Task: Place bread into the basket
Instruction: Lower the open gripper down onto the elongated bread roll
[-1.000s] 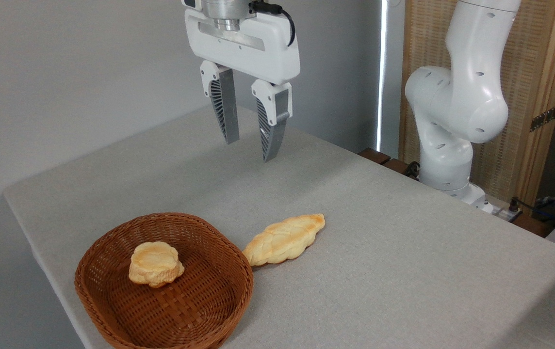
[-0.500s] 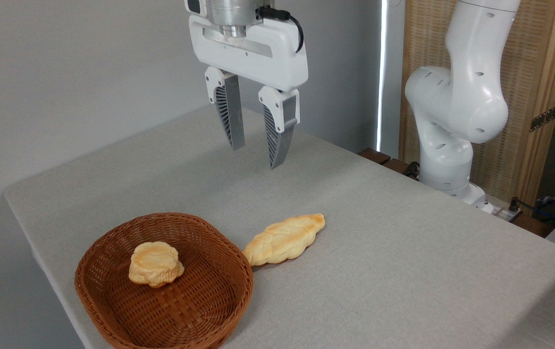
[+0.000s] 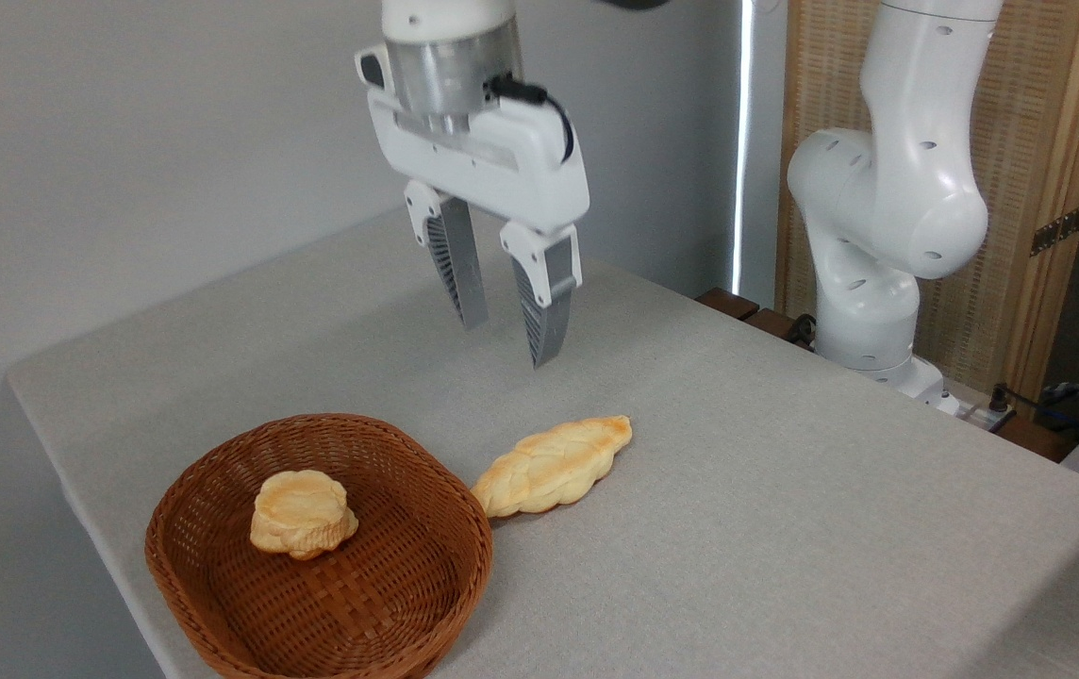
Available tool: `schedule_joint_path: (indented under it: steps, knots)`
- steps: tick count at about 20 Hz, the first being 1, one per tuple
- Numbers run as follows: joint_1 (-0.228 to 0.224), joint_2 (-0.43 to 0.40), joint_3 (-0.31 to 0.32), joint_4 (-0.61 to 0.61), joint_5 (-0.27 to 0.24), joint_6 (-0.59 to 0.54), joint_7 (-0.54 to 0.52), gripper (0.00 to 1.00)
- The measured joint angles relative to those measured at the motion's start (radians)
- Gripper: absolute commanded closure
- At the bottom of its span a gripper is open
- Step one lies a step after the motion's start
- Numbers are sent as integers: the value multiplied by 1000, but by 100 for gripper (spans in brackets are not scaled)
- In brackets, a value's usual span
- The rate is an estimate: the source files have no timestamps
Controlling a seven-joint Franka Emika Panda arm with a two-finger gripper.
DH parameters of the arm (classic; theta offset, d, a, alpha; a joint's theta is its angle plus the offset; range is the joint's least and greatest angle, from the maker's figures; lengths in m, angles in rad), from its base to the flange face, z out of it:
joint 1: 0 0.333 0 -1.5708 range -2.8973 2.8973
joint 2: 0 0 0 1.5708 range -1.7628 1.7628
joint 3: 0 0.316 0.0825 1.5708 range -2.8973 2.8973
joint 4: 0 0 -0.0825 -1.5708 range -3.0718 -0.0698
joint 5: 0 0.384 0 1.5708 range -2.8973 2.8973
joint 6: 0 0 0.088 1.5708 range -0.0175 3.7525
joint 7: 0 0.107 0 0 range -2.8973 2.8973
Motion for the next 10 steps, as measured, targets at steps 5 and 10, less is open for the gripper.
schedule_joint_path:
  steps: [5,10]
  knots:
    - [0,3,0,-70,0,34,102,0]
    - [-5,3,0,-194,0,148,132,0]
